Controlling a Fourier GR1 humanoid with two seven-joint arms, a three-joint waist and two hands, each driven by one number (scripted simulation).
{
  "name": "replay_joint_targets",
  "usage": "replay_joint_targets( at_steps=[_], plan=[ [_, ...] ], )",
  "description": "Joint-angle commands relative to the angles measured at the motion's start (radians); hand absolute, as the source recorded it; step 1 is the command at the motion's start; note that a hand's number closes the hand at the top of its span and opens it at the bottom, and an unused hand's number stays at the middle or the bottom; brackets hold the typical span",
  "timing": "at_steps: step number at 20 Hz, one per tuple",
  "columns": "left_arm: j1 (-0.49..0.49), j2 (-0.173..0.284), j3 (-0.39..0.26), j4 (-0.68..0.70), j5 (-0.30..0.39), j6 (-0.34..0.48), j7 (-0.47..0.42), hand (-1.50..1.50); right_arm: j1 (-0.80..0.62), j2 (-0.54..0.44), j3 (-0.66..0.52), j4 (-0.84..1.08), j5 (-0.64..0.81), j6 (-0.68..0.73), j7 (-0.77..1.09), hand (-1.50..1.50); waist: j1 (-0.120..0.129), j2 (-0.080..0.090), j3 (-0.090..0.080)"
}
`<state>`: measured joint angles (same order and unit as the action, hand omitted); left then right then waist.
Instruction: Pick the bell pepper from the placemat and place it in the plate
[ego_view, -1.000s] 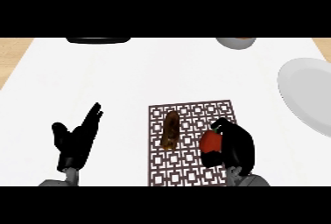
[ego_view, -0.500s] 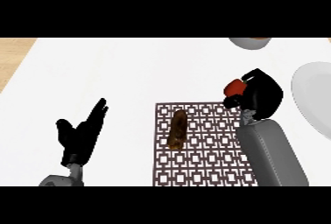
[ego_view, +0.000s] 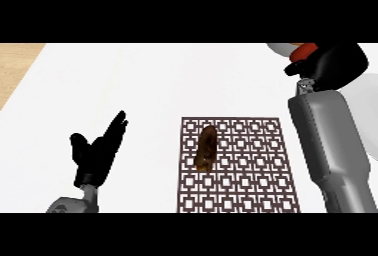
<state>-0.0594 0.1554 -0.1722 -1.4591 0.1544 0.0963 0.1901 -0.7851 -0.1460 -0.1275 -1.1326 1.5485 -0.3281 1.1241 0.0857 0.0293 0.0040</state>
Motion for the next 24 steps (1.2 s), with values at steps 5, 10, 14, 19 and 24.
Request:
replay_joint_targets(
  at_steps=[5, 10, 14, 19, 24],
  plan=[
    [0.021, -0.001, 0.020, 0.058, 0.015, -0.008, 0.001, 0.00, -0.036, 0.029, -0.162, 0.057, 0.189, -0.320, 0.226, 1.50, -0.028, 0.001, -0.003],
    [0.052, -0.012, 0.001, 0.037, 0.000, 0.004, 0.004, 0.00, 0.002, 0.020, -0.265, 0.101, 0.276, -0.467, 0.177, 1.50, -0.039, -0.007, -0.003],
    [-0.009, 0.005, 0.050, 0.066, 0.020, 0.002, 0.027, 0.00, 0.020, -0.043, -0.380, 0.149, 0.297, -0.519, 0.122, 1.50, -0.061, -0.007, -0.003],
    [0.075, -0.001, 0.034, 0.011, 0.010, 0.013, 0.018, 0.00, 0.089, -0.120, -0.503, 0.203, 0.263, -0.655, 0.031, 1.50, -0.060, -0.017, -0.002],
    [0.035, -0.019, 0.028, 0.019, 0.002, 0.021, 0.046, 0.00, 0.114, -0.202, -0.571, 0.356, 0.152, -0.787, -0.072, 1.50, -0.066, -0.018, -0.001]
  ],
)
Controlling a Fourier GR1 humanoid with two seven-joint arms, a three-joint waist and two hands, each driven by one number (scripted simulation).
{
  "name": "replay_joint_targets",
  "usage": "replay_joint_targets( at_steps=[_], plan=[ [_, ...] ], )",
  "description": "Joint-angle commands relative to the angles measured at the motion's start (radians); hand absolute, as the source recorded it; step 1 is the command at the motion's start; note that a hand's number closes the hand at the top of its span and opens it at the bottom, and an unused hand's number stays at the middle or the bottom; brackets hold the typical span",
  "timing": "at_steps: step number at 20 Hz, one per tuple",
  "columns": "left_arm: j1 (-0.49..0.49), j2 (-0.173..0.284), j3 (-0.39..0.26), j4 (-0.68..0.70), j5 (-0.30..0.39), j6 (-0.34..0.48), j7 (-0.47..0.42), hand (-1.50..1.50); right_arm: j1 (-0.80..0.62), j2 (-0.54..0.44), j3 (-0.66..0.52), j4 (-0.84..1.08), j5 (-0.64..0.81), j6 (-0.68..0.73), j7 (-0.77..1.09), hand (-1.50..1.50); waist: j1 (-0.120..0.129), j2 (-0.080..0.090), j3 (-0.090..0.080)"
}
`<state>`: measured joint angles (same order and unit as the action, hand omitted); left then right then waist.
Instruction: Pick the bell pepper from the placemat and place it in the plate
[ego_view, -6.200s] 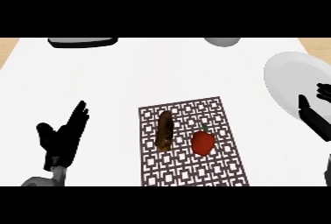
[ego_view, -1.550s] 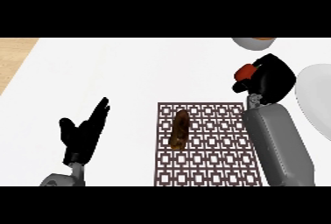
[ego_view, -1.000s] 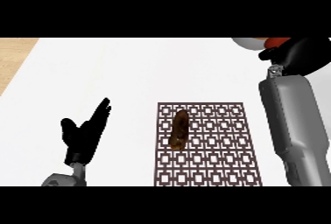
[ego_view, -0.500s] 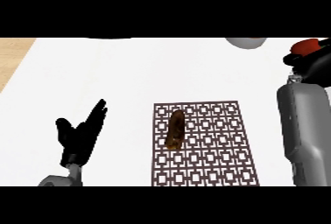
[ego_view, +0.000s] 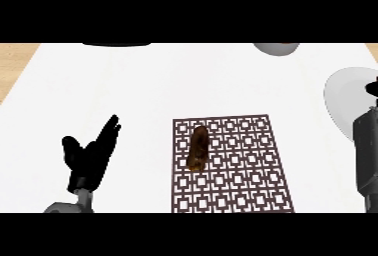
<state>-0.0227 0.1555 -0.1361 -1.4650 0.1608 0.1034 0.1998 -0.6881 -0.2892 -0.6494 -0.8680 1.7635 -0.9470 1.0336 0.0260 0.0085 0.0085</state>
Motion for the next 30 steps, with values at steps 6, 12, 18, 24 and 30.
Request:
replay_joint_targets(
  at_steps=[6, 12, 18, 24, 30],
  plan=[
    [0.039, -0.018, -0.004, 0.079, -0.018, -0.011, -0.035, 0.00, 0.033, -0.167, -0.069, 0.243, -0.253, -0.271, -0.141, 1.50, -0.009, 0.002, -0.006],
    [0.018, 0.021, 0.026, 0.030, 0.022, -0.051, 0.014, 0.00, -0.034, -0.229, -0.142, 0.419, -0.478, 0.052, -0.218, -1.50, -0.005, 0.002, -0.004],
    [0.050, 0.003, 0.006, 0.020, -0.005, -0.034, -0.005, 0.00, -0.025, -0.257, -0.200, 0.428, -0.738, 0.020, -0.544, -1.50, 0.007, 0.006, -0.001],
    [0.025, 0.002, 0.008, -0.025, -0.015, -0.004, 0.050, 0.00, 0.020, -0.177, -0.251, 0.267, -0.972, -0.109, -0.863, -1.50, -0.007, -0.003, 0.000],
    [0.020, -0.017, 0.027, 0.046, -0.005, -0.022, -0.002, 0.00, 0.092, -0.150, -0.328, 0.163, -1.253, -0.076, -1.093, -1.50, -0.018, -0.002, -0.004]
  ],
)
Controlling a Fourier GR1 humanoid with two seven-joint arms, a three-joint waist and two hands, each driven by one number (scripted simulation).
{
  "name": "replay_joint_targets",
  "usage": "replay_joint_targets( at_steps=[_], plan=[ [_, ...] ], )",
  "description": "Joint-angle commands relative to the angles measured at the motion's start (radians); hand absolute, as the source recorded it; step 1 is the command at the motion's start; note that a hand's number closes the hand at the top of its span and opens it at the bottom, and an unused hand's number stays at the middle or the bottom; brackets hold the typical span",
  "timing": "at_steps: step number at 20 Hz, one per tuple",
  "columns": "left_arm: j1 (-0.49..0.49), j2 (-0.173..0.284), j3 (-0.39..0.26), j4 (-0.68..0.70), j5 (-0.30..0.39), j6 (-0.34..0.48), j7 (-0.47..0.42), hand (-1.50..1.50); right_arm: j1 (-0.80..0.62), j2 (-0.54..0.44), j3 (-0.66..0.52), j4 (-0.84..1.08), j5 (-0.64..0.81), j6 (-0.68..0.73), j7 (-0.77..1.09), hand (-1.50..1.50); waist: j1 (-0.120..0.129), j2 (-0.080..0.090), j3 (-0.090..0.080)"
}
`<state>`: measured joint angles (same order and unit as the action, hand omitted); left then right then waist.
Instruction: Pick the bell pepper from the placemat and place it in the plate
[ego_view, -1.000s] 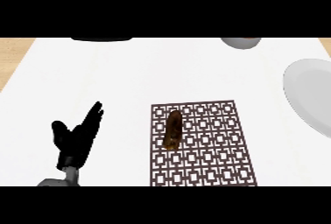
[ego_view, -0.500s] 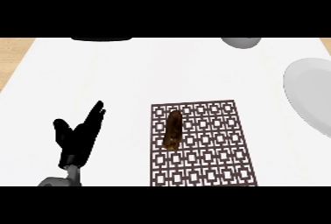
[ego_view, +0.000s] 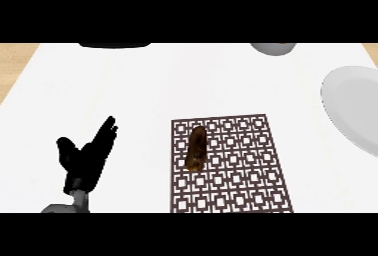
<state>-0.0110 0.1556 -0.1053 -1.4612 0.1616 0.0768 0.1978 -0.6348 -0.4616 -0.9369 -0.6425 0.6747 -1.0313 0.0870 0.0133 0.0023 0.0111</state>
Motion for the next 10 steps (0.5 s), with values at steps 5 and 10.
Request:
replay_joint_targets(
  at_steps=[5, 10],
  plan=[
    [0.038, -0.013, 0.007, 0.046, -0.012, -0.002, -0.022, 0.00, 0.156, 0.115, -0.044, -0.224, -0.358, 0.195, -0.268, -1.50, -0.019, -0.003, -0.010],
    [0.063, 0.001, 0.004, -0.013, -0.015, 0.001, 0.029, 0.00, 0.313, 0.271, 0.026, -0.465, -0.403, 0.340, -0.240, -1.50, -0.033, -0.011, -0.013]
  ],
)
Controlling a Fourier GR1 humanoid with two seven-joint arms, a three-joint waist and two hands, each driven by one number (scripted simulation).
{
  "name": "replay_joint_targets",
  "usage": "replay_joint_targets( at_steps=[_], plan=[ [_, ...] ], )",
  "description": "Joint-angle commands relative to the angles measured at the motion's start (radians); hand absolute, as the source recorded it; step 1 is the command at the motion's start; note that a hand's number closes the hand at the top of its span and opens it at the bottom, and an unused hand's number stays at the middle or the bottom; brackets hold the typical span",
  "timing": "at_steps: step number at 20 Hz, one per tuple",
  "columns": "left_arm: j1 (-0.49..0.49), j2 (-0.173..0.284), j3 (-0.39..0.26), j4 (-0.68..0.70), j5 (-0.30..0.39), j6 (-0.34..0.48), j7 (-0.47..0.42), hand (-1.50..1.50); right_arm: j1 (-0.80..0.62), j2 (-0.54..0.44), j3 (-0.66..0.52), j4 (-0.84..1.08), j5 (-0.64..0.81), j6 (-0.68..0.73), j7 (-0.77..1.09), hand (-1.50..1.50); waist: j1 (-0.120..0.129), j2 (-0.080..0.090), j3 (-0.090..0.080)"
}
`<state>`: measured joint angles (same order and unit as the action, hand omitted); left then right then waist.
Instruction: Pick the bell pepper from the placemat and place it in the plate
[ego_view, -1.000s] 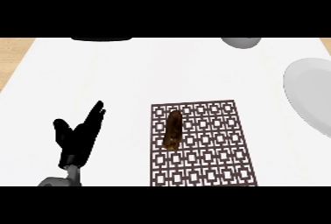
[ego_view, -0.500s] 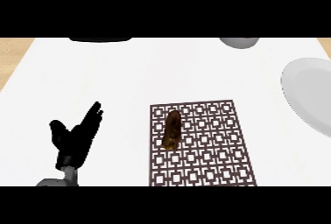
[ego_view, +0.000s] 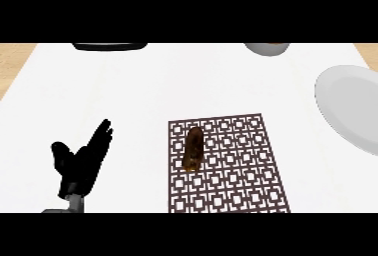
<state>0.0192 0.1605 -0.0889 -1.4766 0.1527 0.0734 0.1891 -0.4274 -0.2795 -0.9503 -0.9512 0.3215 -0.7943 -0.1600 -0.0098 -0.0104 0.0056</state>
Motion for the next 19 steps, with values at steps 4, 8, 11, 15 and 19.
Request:
replay_joint_targets(
  at_steps=[4, 8, 11, 15, 19],
  plan=[
    [-0.019, -0.038, -0.024, 0.063, -0.030, 0.012, 0.026, 0.00, 0.178, 0.180, 0.124, -0.278, -0.023, 0.083, 0.069, -1.50, 0.000, 0.008, -0.007],
    [-0.018, -0.025, -0.012, 0.023, -0.023, 0.010, 0.061, 0.00, 0.311, 0.274, 0.225, -0.477, 0.105, 0.084, 0.211, -1.50, -0.001, 0.007, -0.007],
    [0.032, -0.032, -0.016, 0.027, -0.036, 0.008, 0.016, 0.00, 0.437, 0.277, 0.368, -0.552, 0.071, 0.011, 0.273, -1.50, 0.003, 0.007, -0.007],
    [0.009, -0.051, -0.013, 0.052, -0.027, -0.007, 0.015, 0.00, 0.515, 0.279, 0.491, -0.647, 0.135, -0.054, 0.390, -1.50, 0.005, 0.009, -0.007],
    [0.024, -0.021, 0.005, 0.010, -0.024, -0.026, 0.049, 0.00, 0.581, 0.279, 0.607, -0.689, 0.174, -0.133, 0.454, -1.50, 0.008, 0.009, -0.006]
  ],
)
